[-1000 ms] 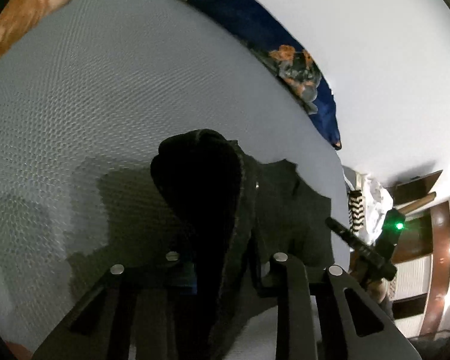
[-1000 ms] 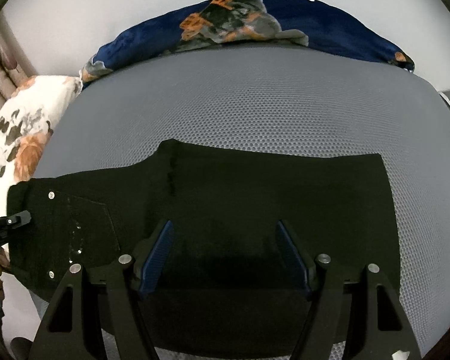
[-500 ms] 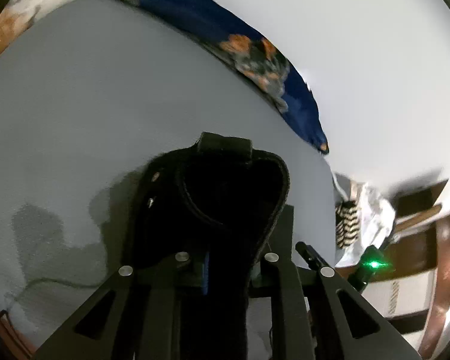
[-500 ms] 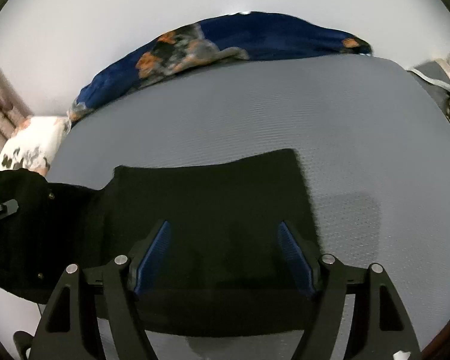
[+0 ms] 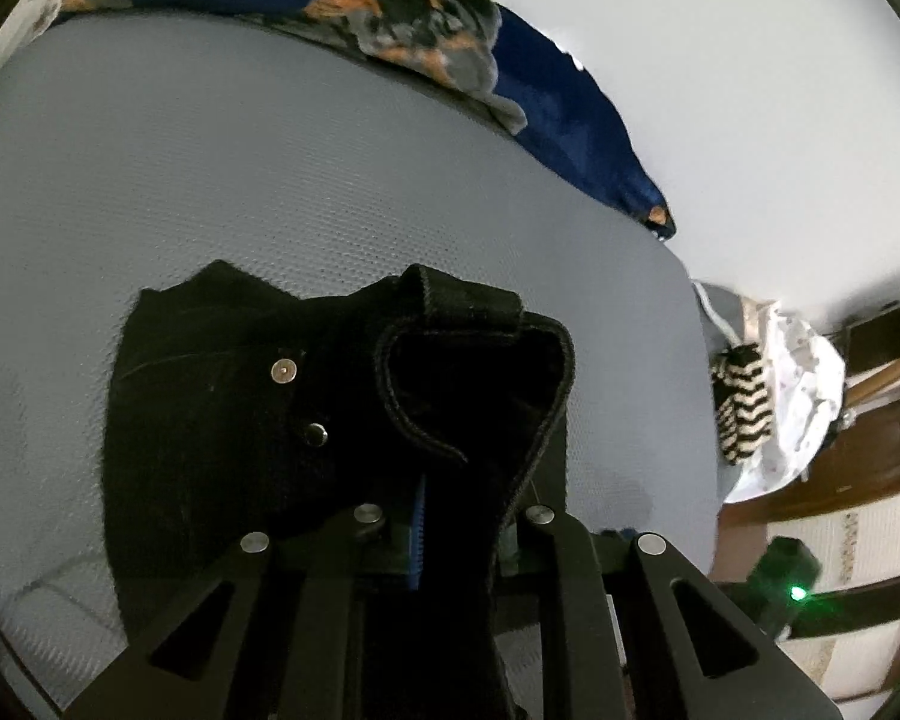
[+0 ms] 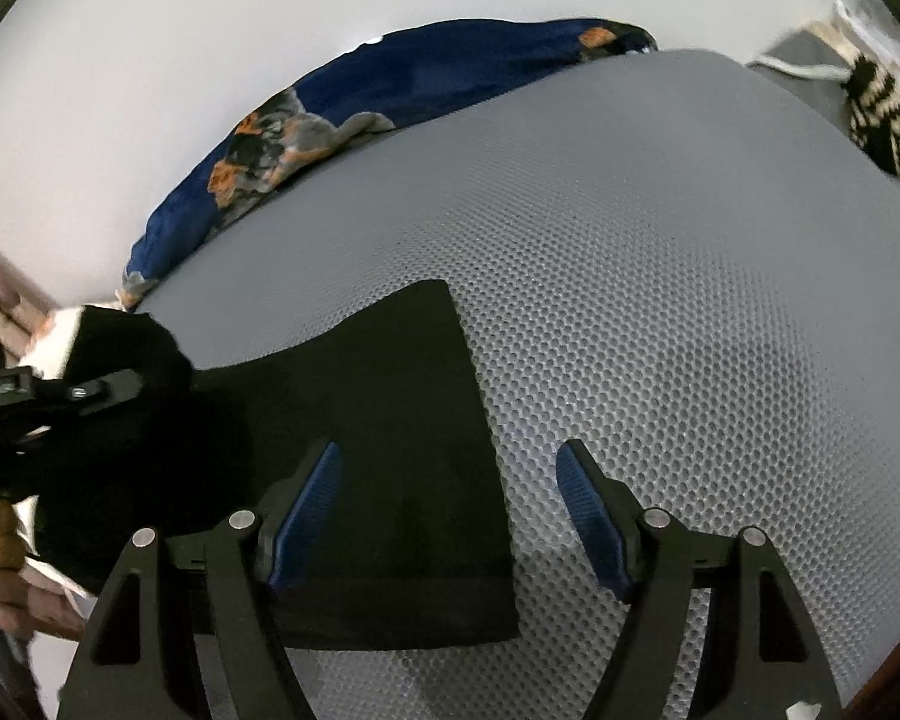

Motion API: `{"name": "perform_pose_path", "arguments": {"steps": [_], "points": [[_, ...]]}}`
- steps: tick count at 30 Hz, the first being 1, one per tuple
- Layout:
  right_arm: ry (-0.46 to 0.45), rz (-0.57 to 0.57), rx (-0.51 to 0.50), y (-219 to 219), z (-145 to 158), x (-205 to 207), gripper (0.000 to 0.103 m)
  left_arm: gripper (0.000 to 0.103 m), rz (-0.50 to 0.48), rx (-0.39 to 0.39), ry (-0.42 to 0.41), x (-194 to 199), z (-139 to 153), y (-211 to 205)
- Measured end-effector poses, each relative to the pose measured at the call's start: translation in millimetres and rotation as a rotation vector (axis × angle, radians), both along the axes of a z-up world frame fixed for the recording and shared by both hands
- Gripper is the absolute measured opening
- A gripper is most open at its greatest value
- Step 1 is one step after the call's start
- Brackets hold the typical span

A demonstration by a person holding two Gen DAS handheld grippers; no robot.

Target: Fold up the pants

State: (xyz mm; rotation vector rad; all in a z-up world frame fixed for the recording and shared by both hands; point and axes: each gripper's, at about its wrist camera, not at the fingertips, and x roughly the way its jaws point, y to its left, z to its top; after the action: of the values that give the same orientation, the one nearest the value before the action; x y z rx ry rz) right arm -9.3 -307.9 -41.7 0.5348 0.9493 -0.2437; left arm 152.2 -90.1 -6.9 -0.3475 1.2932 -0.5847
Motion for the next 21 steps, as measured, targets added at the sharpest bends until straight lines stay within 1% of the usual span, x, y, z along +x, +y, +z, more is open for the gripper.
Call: {"name": "perform_pose_path", "arguments": {"steps": [3, 7, 9, 11, 12, 14, 16, 18, 21], "points": [[-0.006, -0.012, 0.003, -3, -6, -1, 0.072, 0.015, -0.008, 0.048, -0.019, -1, -11, -17], [0.007, -0.006, 0.018, -7, -14, 2, 0.072, 0.019, -0.035, 0.097, -0.031, -6, -27, -32], [0.004, -0.014, 0.025, -10, -15, 1, 0.072, 0.023, -0.046, 0.105, -0.044, -8, -31, -39], [-0.001, -0.014, 0.031, -11, -15, -1, 0.072, 0.029, -0.070, 0.107, -0.057, -9, -33, -44], [0.000, -0.013, 0.030, -11, -15, -2, 0.072, 0.032, -0.081, 0.106, -0.059, -10, -33, -46], [0.004, -0.010, 0.027, -11, -15, -2, 0.072, 0.045, -0.098, 0.079, -0.058, -12, -31, -48], [0.003, -0.008, 0.034, -11, -16, -1, 0.072, 0.049, -0.128, 0.069, -0.076, -16, -27, -50], [0.006, -0.007, 0.032, -10, -16, -1, 0.072, 0.049, -0.156, 0.063, -0.116, -23, -20, -50], [0.012, -0.005, 0.036, -9, -19, 0, 0.072, 0.053, -0.175, 0.090, -0.175, -30, -8, -43]]}}
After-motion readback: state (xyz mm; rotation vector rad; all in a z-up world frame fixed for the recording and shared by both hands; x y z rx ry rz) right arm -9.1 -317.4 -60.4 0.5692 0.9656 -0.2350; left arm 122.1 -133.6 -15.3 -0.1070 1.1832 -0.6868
